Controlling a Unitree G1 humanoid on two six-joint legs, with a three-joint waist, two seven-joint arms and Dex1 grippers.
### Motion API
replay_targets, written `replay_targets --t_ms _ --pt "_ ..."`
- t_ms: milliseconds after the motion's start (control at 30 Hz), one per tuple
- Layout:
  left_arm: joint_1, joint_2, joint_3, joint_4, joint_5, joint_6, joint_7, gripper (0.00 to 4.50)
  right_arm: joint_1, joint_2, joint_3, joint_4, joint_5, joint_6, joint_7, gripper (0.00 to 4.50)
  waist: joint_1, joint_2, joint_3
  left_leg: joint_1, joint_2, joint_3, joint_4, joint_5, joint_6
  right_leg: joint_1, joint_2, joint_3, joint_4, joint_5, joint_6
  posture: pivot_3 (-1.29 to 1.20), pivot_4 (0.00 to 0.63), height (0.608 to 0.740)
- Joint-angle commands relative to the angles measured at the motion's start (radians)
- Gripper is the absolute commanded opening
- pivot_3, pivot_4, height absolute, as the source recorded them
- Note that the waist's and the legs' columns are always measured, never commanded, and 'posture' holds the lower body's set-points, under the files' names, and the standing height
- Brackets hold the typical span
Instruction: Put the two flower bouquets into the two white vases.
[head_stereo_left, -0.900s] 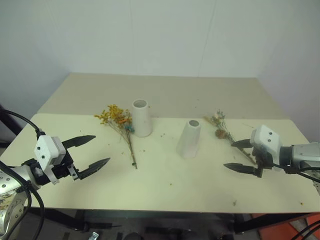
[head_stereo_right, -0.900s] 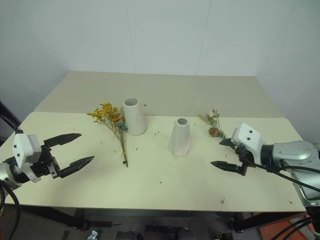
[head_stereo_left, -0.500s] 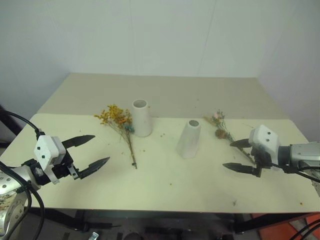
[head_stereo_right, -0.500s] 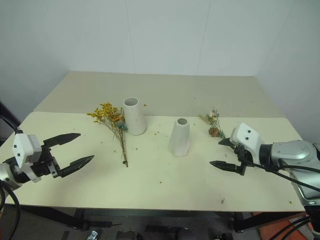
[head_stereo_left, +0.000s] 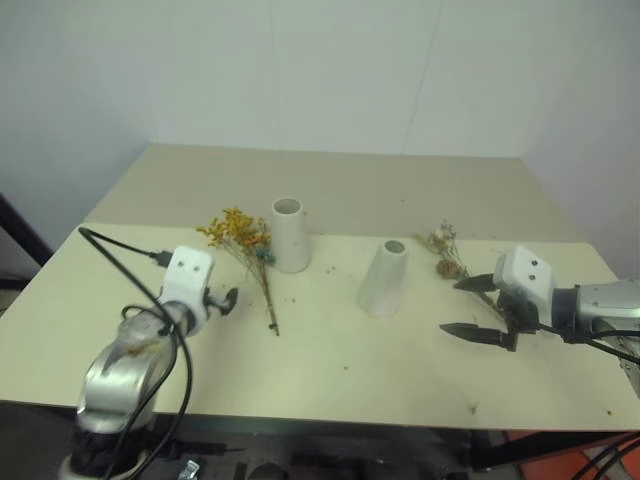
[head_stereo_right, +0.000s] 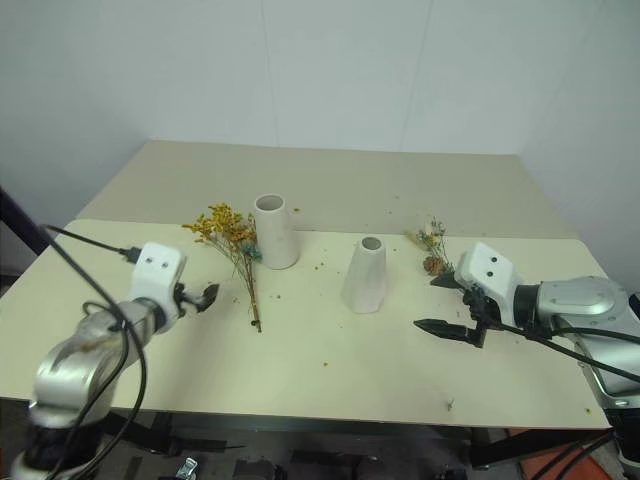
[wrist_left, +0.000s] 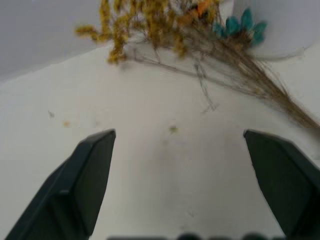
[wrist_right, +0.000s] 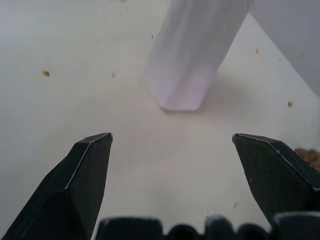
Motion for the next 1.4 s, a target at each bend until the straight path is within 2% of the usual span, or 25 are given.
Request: replay_targets --t_ms 33,133,200,433,500,667,833,933,1067,1333,1400 --pt "-0.145 -0.135 0.096 0.034 0.017 0.213 0.085 4.48 -0.04 -0.024 -0.06 -0.066 0.048 0.02 0.01 4.5 -0.006 0.0 0.0 0.0 0.0 0.0 0.0 0.0 0.0 0.001 0.0 0.0 0.0 0.0 0.0 0.0 0.15 0.74" --pt "-0.272 -0.256 0.186 0.092 0.001 0.323 0.085 4.48 -0.054 -0.029 -0.057 -0.074 0.051 0.026 0.009 4.5 -0.008 -0.001 0.0 0.0 -0.001 0.0 -0.001 0.0 0.0 0.0 0.0 0.0 -0.001 0.0 0.0 0.0 0.15 0.74" --pt "-0.305 -0.283 0.198 0.136 0.019 0.353 0.1 4.48 -0.052 -0.033 -0.055 -0.069 0.043 0.026 0.002 4.5 -0.01 -0.001 0.0 0.0 -0.001 0.0 -0.001 0.0 0.0 0.0 0.0 0.0 -0.001 0.0 0.0 0.0 0.15 0.74" --pt "-0.356 -0.299 0.148 0.303 0.089 0.32 0.166 4.48 -0.017 -0.046 -0.085 -0.112 0.064 0.038 -0.003 4.5 -0.005 0.0 0.0 0.0 -0.002 0.0 -0.002 0.0 0.0 -0.001 -0.001 0.001 -0.001 0.0 0.0 0.0 0.15 0.74" --pt "-0.396 -0.322 0.182 0.369 0.092 0.303 0.173 4.48 -0.018 -0.047 -0.095 -0.13 0.082 0.048 0.002 4.5 -0.002 -0.001 0.0 0.0 -0.002 0.0 -0.001 0.0 0.0 -0.001 -0.001 0.001 -0.001 0.0 0.0 0.0 0.15 0.74" --pt "-0.459 -0.328 0.182 0.472 0.081 0.25 0.162 4.48 -0.011 -0.055 -0.117 -0.199 0.15 0.079 0.032 4.5 -0.001 -0.001 0.0 -0.001 -0.002 -0.001 -0.002 0.0 0.0 -0.001 -0.001 0.0 -0.002 0.0 0.0 0.0 0.15 0.74" --pt "-0.485 -0.321 0.166 0.561 0.092 0.233 0.169 4.48 -0.005 -0.04 -0.101 -0.233 0.164 0.093 0.003 4.5 -0.004 -0.001 0.0 -0.001 -0.002 -0.001 -0.002 0.0 0.0 -0.001 -0.001 0.0 -0.001 0.0 0.0 0.0 0.15 0.74" --pt "-0.498 -0.33 0.188 0.614 0.102 0.224 0.192 3.94 0.001 -0.036 -0.091 -0.241 0.161 0.094 -0.012 4.5 -0.003 -0.001 0.0 -0.001 -0.002 -0.001 -0.002 0.0 0.0 -0.001 -0.001 0.0 -0.001 0.0 0.0 0.0 0.15 0.74" --pt "-0.514 -0.336 0.215 0.651 0.101 0.212 0.217 2.64 0.009 -0.038 -0.094 -0.241 0.165 0.093 -0.021 4.5 -0.002 -0.001 0.0 -0.001 -0.002 -0.001 -0.002 0.0 0.0 -0.001 -0.002 0.0 -0.001 0.0 0.0 0.0 0.15 0.74" --pt "-0.51 -0.326 0.192 0.646 0.099 0.204 0.215 0.02 0.016 -0.036 -0.083 -0.234 0.157 0.087 -0.032 4.5 -0.002 -0.001 0.0 -0.001 -0.002 -0.001 -0.002 0.0 0.0 -0.001 -0.002 0.0 -0.001 0.0 0.0 0.0 0.15 0.74" --pt "-0.506 -0.322 0.189 0.637 0.107 0.189 0.223 0.0 0.017 -0.032 -0.078 -0.232 0.158 0.088 -0.035 4.5 -0.002 -0.001 0.0 -0.001 -0.002 -0.001 -0.002 0.0 0.0 -0.001 -0.002 0.0 -0.001 0.0 0.0 0.0 0.15 0.74"
